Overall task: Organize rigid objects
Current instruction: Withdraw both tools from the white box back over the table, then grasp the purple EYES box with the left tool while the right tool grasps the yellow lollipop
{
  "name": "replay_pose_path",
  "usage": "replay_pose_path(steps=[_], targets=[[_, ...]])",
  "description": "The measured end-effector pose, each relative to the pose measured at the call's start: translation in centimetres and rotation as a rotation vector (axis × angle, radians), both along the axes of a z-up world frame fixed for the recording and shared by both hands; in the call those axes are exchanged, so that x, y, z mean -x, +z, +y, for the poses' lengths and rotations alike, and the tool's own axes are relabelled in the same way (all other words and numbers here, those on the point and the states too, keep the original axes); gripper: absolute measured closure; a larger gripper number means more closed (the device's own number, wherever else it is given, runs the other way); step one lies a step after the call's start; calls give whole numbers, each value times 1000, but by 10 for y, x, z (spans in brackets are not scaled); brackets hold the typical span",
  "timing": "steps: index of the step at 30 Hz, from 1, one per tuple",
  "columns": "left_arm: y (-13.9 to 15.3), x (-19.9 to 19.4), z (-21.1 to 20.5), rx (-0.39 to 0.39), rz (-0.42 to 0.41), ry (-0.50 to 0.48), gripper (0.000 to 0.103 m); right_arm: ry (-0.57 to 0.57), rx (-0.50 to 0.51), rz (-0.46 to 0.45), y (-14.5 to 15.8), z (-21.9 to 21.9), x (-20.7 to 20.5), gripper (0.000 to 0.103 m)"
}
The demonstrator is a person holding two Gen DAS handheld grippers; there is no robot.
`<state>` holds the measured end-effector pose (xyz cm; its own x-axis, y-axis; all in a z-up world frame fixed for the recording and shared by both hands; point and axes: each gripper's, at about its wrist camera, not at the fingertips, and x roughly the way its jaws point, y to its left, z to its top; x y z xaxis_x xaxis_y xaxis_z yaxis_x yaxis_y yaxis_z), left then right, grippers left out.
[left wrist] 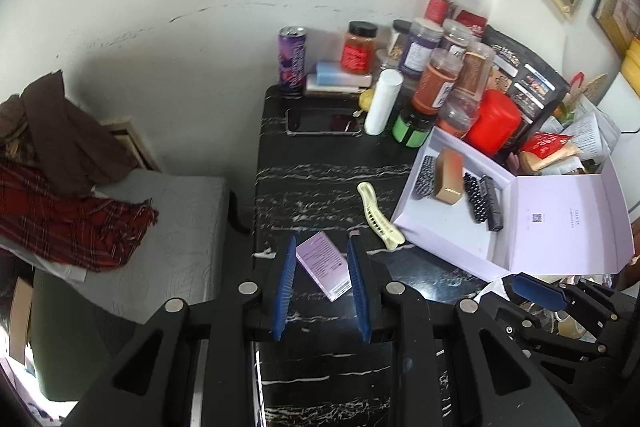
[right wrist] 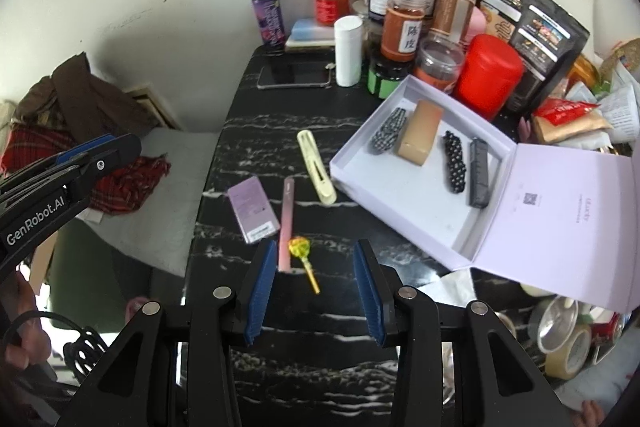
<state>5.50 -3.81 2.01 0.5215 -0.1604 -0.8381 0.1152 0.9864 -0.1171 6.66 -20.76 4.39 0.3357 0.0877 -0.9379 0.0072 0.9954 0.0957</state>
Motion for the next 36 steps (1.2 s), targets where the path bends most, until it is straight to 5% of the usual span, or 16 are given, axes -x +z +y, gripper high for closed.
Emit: replay_pose_path(steps=[2,3,5,21,36], targets=[[-6,3,6,-5,13,12,65,10,-3,7,-4,5,2,63],[-10,5,9,-7,18,18,39,16,-2,11,-6,8,4,63],[-15,8,13,1,20,29,8,25,-2,20,-10,12,6,63],[-69,7,40,55,143,92,7,52,-24,62,-49,23,9,63],[-101,-14,40,15,193,87,7,86,-47,133,-94,26,-14,60]])
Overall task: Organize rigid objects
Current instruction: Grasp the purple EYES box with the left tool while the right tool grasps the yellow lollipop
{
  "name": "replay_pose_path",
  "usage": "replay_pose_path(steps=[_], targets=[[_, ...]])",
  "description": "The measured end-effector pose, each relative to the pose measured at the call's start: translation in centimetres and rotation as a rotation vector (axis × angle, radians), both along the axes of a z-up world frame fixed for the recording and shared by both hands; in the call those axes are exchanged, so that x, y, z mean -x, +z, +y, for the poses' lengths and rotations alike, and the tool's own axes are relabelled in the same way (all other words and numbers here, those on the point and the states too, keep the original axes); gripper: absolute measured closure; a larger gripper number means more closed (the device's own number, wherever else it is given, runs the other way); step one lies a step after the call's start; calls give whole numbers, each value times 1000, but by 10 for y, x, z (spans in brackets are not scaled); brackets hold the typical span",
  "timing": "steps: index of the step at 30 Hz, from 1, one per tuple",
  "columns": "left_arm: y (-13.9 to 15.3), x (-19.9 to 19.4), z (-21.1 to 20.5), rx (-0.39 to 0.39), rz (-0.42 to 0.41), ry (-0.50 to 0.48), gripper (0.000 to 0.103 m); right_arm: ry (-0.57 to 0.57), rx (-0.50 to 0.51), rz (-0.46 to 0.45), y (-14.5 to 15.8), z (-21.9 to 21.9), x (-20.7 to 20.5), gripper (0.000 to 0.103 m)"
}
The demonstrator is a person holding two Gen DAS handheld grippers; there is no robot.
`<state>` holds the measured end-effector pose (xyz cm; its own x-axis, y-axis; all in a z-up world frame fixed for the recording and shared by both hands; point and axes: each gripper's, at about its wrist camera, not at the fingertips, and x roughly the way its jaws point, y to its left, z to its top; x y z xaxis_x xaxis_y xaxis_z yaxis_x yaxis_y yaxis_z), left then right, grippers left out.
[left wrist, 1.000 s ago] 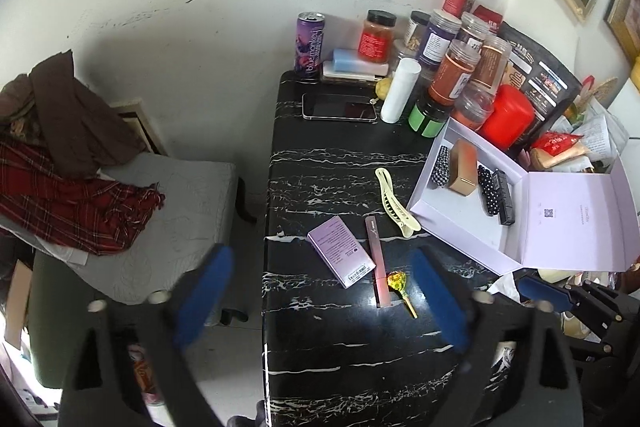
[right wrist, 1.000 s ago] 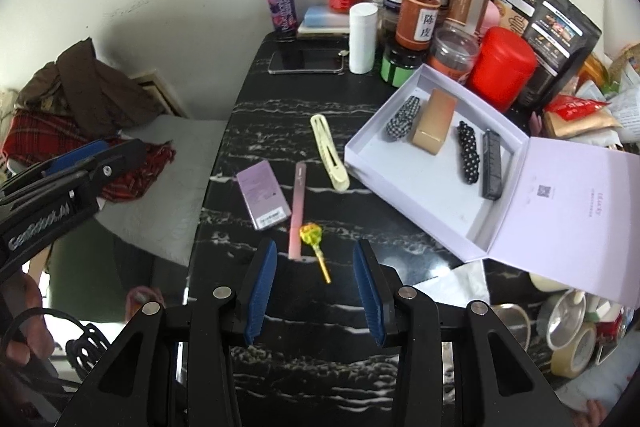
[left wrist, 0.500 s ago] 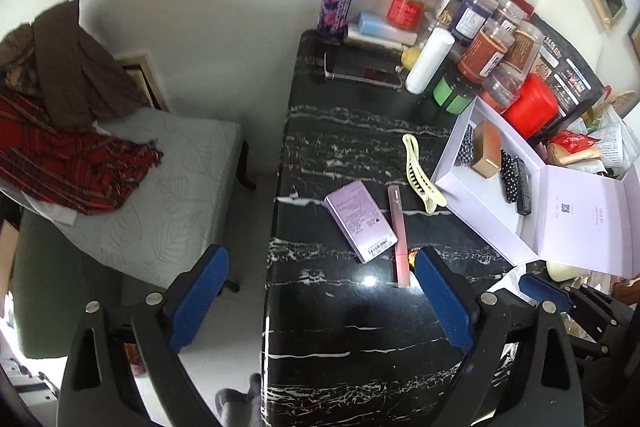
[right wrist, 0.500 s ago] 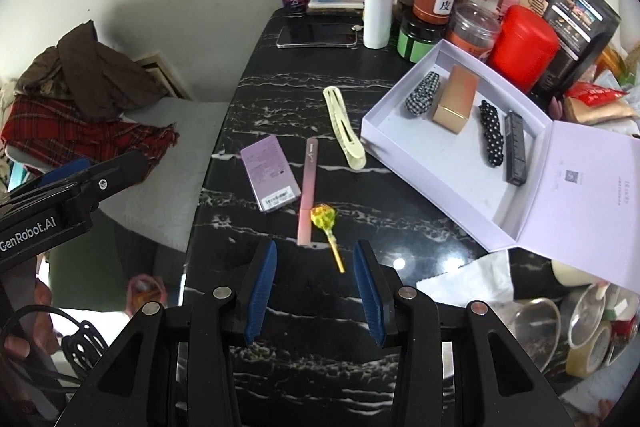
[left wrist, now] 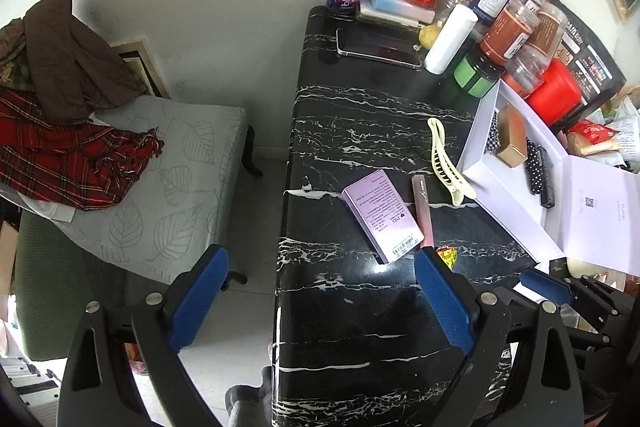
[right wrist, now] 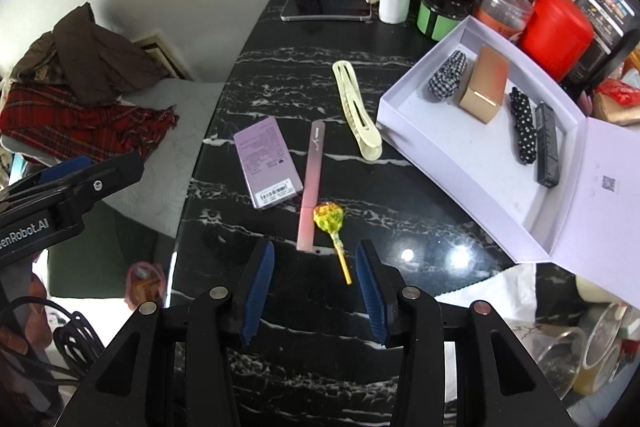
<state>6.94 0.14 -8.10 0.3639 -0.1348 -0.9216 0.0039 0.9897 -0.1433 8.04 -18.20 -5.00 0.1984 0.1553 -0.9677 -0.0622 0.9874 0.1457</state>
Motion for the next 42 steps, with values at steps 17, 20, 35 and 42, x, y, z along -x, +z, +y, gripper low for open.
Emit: replay_pose_path(steps=[17,20,35,42], targets=[[-10,-6,-11,8,31,-30,7,-11,-8,44,-16,-8,-4,60],[-12,-7,-13,7,34,-32,7,-14,-12,47,-18,-10,-4,60],[-41,-23,-28,-9,88,-63,7,-17,-42,90,-56,-15,-15,60],[-57,-39,-39,1,107,-89,7,-14,-69,115,-80,-16,-25,60]])
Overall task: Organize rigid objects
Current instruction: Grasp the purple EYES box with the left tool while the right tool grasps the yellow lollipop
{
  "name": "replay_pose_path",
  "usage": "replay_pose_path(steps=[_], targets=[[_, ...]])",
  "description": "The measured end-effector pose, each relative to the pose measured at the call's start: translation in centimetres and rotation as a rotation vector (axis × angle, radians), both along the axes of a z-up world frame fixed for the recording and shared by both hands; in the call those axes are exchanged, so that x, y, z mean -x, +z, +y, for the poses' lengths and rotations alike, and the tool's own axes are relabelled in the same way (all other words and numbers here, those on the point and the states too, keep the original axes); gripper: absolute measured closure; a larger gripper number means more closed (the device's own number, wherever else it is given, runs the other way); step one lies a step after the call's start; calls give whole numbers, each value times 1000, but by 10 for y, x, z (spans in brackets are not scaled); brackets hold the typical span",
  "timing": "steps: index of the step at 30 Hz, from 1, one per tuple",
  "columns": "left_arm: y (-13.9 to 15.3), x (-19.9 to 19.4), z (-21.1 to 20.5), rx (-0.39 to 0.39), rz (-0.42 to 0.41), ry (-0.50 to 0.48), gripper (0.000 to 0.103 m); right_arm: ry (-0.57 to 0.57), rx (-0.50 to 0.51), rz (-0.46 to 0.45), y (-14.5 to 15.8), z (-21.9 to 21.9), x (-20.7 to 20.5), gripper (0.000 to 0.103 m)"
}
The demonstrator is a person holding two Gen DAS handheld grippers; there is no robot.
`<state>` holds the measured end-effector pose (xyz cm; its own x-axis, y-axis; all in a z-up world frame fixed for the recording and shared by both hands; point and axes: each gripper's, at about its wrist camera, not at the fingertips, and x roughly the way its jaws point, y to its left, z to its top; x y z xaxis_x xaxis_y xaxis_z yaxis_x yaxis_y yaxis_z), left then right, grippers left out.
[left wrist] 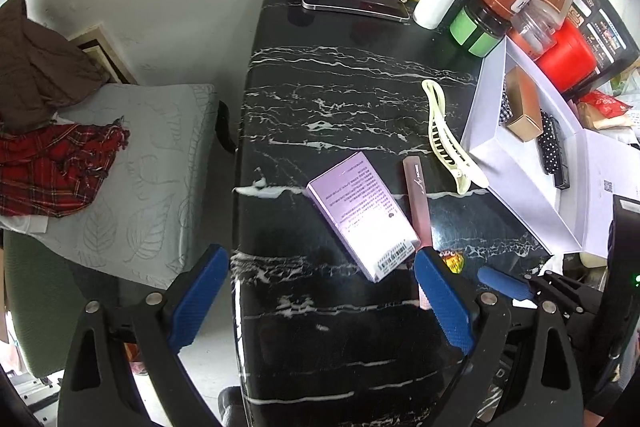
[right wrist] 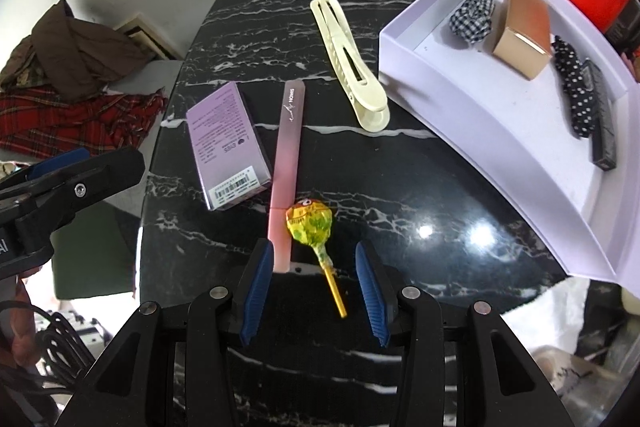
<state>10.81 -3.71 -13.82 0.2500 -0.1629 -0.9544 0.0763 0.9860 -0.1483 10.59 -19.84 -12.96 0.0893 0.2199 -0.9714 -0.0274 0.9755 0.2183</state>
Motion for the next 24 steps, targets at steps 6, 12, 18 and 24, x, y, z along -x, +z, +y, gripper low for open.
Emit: replay_pose_path(steps=[6,12,18,24], targets=[[-11,-13,-8,35,19,-27,7,4,-25,20,-15,0,-5,61],[-21,-23,-14,72,42,-15,7,-3,-69,18,-19,-3,-7,70],[-34,-32,-20,93,81,-4,7,-1,-75,9,-18,-11,-9,78],[-47,-38,-26,65,123,20,7,-11,-69,8,-17,-18,-9,78]])
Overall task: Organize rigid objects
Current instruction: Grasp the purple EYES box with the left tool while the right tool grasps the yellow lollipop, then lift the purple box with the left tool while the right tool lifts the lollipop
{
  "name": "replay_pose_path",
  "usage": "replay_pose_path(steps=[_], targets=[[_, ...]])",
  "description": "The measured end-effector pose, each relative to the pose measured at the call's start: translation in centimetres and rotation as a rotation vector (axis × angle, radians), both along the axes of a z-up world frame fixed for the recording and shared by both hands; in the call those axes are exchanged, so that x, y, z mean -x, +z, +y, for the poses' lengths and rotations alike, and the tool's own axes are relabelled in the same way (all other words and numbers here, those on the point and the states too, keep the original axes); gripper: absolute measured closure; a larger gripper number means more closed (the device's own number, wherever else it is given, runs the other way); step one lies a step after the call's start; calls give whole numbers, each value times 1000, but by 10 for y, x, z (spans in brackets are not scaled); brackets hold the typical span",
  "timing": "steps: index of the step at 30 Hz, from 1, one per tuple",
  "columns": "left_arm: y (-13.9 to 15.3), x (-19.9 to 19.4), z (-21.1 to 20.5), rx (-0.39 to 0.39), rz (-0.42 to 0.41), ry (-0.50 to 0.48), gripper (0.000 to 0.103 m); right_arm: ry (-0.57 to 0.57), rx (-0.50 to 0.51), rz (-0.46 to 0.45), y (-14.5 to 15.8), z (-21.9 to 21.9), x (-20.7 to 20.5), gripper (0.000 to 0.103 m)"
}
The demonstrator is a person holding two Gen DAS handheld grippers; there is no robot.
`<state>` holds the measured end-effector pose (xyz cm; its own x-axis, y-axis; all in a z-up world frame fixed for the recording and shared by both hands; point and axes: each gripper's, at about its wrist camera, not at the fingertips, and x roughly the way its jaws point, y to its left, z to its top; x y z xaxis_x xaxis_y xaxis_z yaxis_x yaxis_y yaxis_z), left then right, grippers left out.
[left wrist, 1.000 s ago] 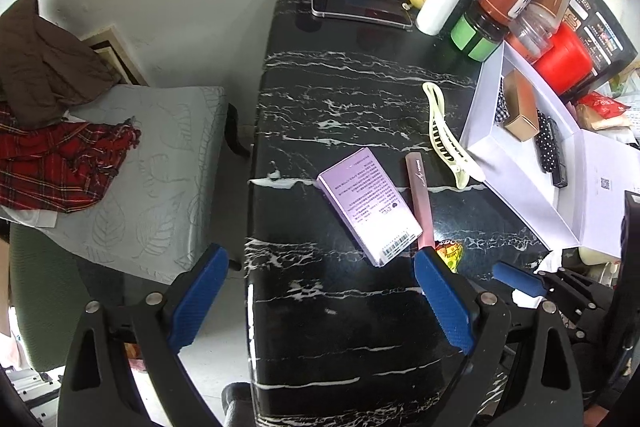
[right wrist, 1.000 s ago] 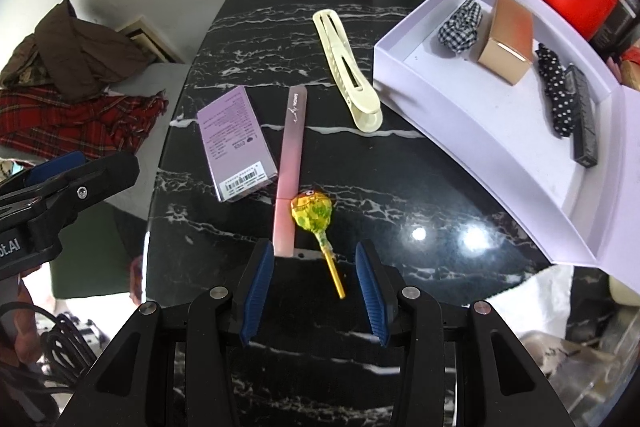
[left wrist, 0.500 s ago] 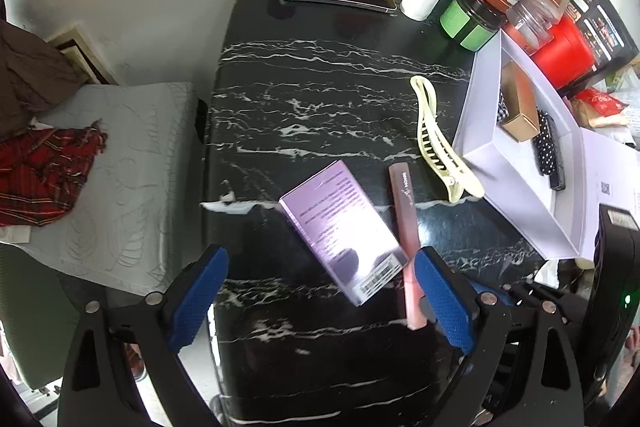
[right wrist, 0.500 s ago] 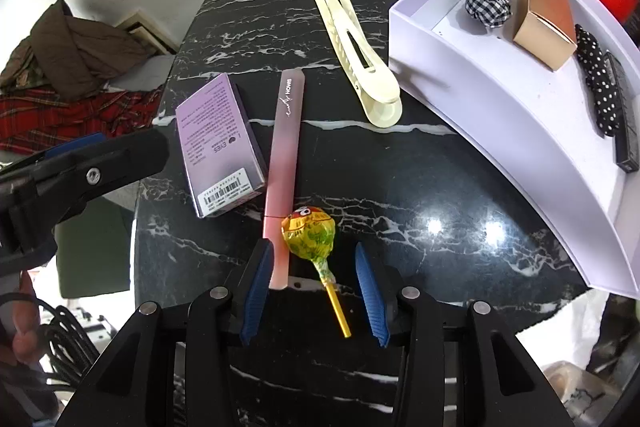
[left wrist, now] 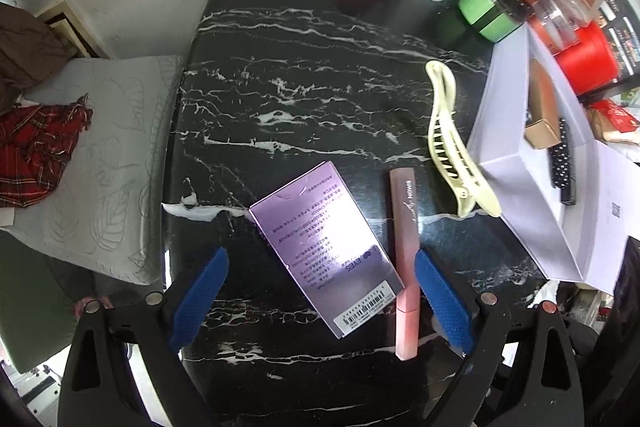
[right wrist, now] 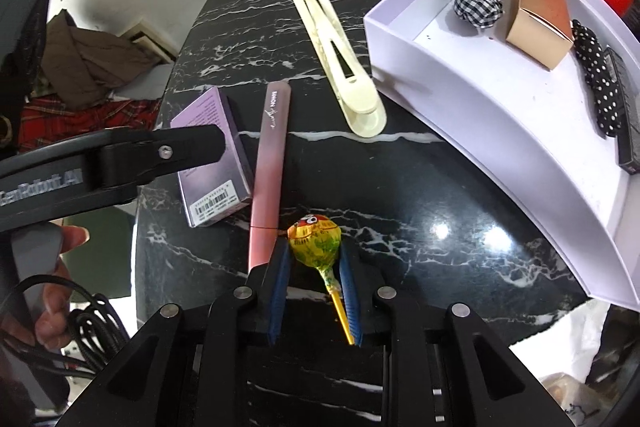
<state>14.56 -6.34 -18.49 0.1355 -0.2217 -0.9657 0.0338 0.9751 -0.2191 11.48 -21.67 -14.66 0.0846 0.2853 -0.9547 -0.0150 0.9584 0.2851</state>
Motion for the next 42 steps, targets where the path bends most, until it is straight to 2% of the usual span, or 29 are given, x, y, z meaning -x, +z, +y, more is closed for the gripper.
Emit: replay_pose_path(steps=[7,15,17,21,24,34,42], targets=[[-13,-4,-1,-26,45,20,7,-5,6,1,2,-7,2,78],[-15,-3,-2,-85,10,4,7,-6,22,-6,2,-5,4,78],[-12,0,-3,-83,-8,10,13,-10,28,-8,3,-5,5,78],[-5,7,-9,-63,-43,-43,39,-28,38,-8,4,-6,11,78],[-1,12,-15,-64,-57,-88,48,-37,38,-3,4,-8,16,78],[-1,45,-4,-69,-58,-135,52,-38,34,-5,8,-3,35,78],[-3,77,6,-62,-23,-175,52,-24,21,7,9,6,53,78]])
